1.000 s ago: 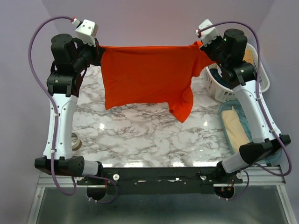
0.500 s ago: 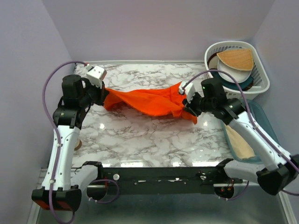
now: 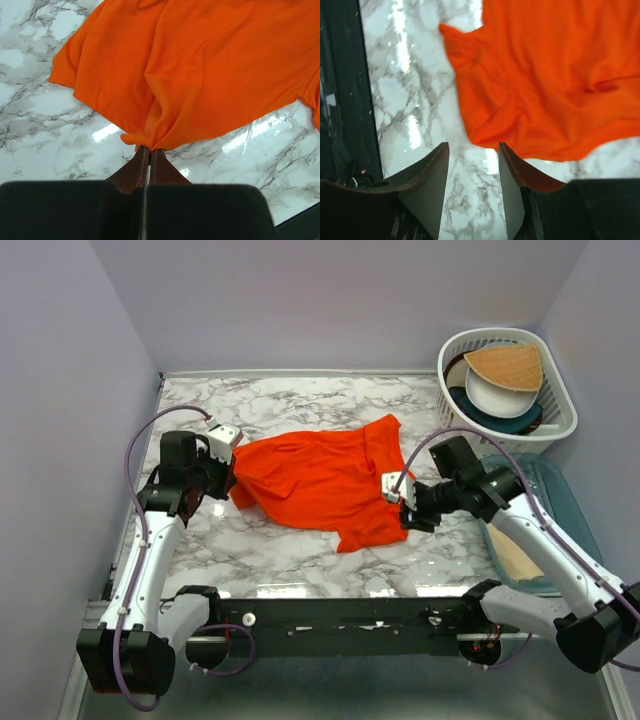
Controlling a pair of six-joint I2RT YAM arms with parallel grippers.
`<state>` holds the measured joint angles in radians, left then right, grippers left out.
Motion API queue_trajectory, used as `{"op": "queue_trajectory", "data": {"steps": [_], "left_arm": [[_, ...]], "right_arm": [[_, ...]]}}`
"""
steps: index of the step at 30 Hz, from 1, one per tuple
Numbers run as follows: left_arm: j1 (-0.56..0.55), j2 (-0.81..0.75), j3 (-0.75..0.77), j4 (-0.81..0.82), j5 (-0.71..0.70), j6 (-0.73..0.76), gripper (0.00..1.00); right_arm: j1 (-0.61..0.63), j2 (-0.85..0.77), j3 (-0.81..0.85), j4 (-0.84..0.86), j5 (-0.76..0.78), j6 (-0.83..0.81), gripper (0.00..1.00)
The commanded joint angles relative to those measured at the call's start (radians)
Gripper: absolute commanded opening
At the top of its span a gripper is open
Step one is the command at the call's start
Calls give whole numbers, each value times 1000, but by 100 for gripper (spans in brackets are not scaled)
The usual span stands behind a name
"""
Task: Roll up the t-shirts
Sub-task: Flatten out the T-shirt at the center of the board.
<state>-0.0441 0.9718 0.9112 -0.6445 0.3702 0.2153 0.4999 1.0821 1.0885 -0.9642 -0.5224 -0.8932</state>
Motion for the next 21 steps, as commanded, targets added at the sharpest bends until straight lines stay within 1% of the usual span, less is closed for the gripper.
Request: {"op": "queue_trajectory", "data": {"steps": [1, 2, 3, 4, 5, 7, 11, 12, 15, 18, 21], "left_arm": [[7, 7, -38, 52, -4, -7, 0], [7, 13, -40, 54, 2, -16, 0], [7, 19, -38, 51, 3, -19, 0], [7, 33, -35, 48, 10, -21, 0], [7, 38, -32, 39, 10, -21, 0], [9, 31, -29, 39, 13, -21, 0], [9, 10, -31, 26, 24, -30, 0], [9, 10, -25, 20, 38, -34, 0], [9, 8, -23, 2, 61, -39, 0], [9, 16, -17, -9, 67, -40, 0], [9, 27, -3, -6, 73, -47, 0]], "right_arm": [[48, 83, -139, -1, -82, -159, 52], [55, 117, -134, 8, -87, -139, 52], [63, 206, -119, 12, -96, -127, 50], [62, 246, -89, 18, -105, -98, 49], [60, 287, -75, 31, -110, -14, 49], [54, 359, -62, 38, -139, 10, 48], [48, 458, -27, 36, -183, 82, 49], [39, 482, 3, 29, -192, 92, 48], [19, 547, 51, 5, -223, 112, 46], [2, 576, 74, -10, -220, 114, 45], [-23, 607, 102, -7, -189, 152, 45]]}}
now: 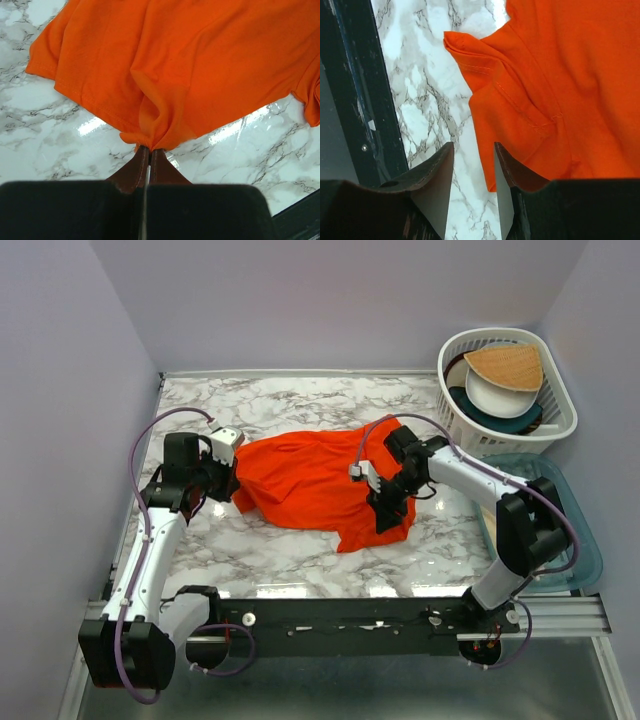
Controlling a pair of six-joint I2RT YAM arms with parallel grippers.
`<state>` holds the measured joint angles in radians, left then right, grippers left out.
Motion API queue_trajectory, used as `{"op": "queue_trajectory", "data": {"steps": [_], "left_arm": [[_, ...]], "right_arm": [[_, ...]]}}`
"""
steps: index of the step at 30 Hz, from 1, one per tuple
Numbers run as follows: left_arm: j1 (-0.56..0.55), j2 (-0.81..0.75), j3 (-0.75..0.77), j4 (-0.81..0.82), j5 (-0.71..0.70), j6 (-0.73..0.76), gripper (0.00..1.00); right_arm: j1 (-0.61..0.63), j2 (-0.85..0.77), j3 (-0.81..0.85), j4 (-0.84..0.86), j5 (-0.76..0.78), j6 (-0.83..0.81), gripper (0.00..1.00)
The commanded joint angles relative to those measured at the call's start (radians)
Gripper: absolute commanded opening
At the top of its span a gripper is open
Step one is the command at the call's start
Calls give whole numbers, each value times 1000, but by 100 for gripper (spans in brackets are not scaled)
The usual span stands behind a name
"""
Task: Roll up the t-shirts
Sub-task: Flatten out the T-shirt at the center of the board.
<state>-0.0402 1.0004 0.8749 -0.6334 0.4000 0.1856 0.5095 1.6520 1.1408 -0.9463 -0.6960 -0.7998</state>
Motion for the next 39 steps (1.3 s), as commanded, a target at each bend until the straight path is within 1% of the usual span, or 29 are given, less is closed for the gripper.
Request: {"op": "queue_trajectory", "data": {"steps": [1, 6, 10, 13, 19, 26, 33, 39], "left_arm": [[5, 4, 35, -15, 46, -18, 0], [5, 23, 52, -3, 57, -40, 0], [5, 30, 50, 1, 57, -44, 0], [5, 35, 42, 8, 59, -44, 0], [5, 40, 27, 15, 57, -44, 0], [5, 43, 19, 21, 57, -46, 0], [6, 49, 21, 29, 56, -49, 0], [10, 53, 26, 31, 49, -48, 0]], "right_arm": [[-38, 46, 62, -31, -13, 62, 45], [-80, 112, 95, -38, 13, 97, 45], [-94, 228, 169, -156, -11, 82, 45], [-98, 282, 214, -225, -42, 73, 43], [-98, 351, 258, -287, -77, 68, 42], [-98, 393, 299, -293, -125, 88, 40], [-98, 425, 312, -255, -76, 117, 40], [-98, 454, 316, -229, -76, 151, 40]]}}
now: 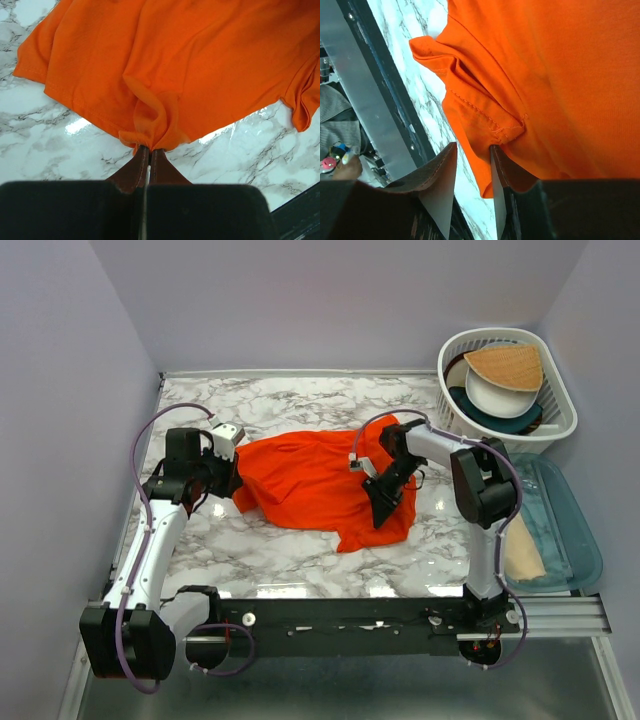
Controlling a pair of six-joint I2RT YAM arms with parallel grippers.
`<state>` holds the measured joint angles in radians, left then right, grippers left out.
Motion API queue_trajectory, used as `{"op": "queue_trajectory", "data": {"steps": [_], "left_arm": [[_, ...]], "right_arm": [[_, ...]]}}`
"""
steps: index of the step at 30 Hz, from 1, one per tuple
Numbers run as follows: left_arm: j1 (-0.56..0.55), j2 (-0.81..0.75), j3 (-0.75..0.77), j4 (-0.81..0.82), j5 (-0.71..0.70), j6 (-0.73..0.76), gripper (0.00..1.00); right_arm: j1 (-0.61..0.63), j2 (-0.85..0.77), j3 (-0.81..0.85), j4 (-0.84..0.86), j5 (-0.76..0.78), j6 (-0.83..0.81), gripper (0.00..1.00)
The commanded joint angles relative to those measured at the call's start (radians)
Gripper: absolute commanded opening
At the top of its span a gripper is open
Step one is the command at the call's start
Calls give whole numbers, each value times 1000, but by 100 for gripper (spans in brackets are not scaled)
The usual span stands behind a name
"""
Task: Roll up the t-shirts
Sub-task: Flatten out the T-shirt at the center of the board.
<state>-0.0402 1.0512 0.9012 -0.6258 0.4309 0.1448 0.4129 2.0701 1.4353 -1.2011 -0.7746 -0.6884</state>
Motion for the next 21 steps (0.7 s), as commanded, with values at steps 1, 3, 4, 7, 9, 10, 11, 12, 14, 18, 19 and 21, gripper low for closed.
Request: {"op": "queue_trajectory", "data": {"steps": [1, 3, 4, 7, 9, 10, 11, 12, 14, 18, 19, 21], "left_arm": [[11, 4, -1, 21, 19, -8, 0], [13, 6, 2, 20, 19, -7, 0], [14, 6, 4, 18, 16, -7, 0], [16, 6, 5, 12, 14, -2, 0], [20, 6, 4, 9, 12, 6, 0], [20, 4, 5, 8, 14, 6, 0], [22, 4, 5, 8, 11, 6, 0], [22, 4, 7, 5, 11, 6, 0], [23, 1, 10, 3, 11, 7, 0], [25, 1, 18, 17, 19, -2, 0], [25, 1, 18, 20, 19, -4, 0], [28, 1, 21, 28, 22, -14, 0]], "right_arm": [[-2, 42, 30, 32, 3, 43, 40], [-2, 54, 39, 40, 5, 59, 40], [-3, 58, 51, 49, 6, 66, 40], [-3, 73, 68, 70, 41, 93, 37], [-2, 71, 74, 92, 69, 109, 26], [-2, 61, 77, 107, 72, 112, 23], [-2, 53, 86, 113, 80, 113, 21], [-2, 44, 89, 118, 89, 118, 17], [-2, -8, 88, 138, 106, 113, 12], [-2, -139, 28, 190, 121, 60, 1], [-2, -163, 1, 201, 112, 46, 1], [-2, -261, -36, 221, 77, 20, 1]]}}
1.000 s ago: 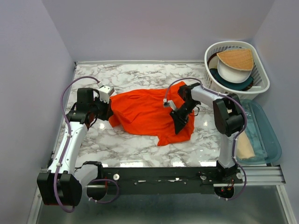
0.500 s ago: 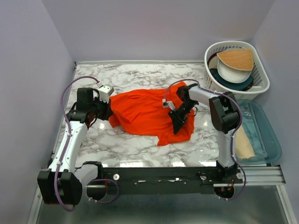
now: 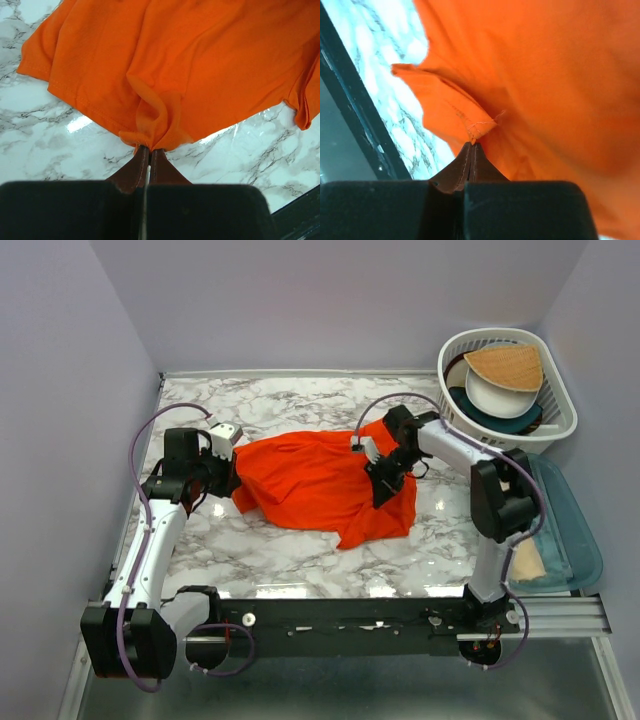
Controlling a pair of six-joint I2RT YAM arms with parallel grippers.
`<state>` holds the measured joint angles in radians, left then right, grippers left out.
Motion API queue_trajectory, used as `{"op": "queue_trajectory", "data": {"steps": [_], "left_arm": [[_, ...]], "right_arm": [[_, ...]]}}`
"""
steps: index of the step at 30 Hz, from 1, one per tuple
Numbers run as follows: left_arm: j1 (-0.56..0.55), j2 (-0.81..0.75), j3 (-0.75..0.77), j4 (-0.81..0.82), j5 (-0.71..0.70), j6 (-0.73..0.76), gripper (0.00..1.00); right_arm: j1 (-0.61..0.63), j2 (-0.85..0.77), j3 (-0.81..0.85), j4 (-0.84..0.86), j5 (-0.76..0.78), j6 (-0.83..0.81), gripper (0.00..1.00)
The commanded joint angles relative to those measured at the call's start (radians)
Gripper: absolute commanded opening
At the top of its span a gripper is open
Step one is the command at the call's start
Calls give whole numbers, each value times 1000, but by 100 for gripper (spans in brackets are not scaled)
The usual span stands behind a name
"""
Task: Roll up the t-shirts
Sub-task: Flatten out the T-shirt at the center of the board.
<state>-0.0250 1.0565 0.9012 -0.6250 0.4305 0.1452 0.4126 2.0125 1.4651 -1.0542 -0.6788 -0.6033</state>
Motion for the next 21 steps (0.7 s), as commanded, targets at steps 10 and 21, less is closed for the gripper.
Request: {"op": "queue_trajectory", "data": {"steps": [10, 21], "left_arm": [[45, -40, 264, 60, -116, -55, 0], [46, 183, 810, -53, -217, -188, 0]], "right_arm": [[-3, -729, -230, 443, 246, 63, 1], [-20, -903, 10, 698, 752, -10, 1]]}}
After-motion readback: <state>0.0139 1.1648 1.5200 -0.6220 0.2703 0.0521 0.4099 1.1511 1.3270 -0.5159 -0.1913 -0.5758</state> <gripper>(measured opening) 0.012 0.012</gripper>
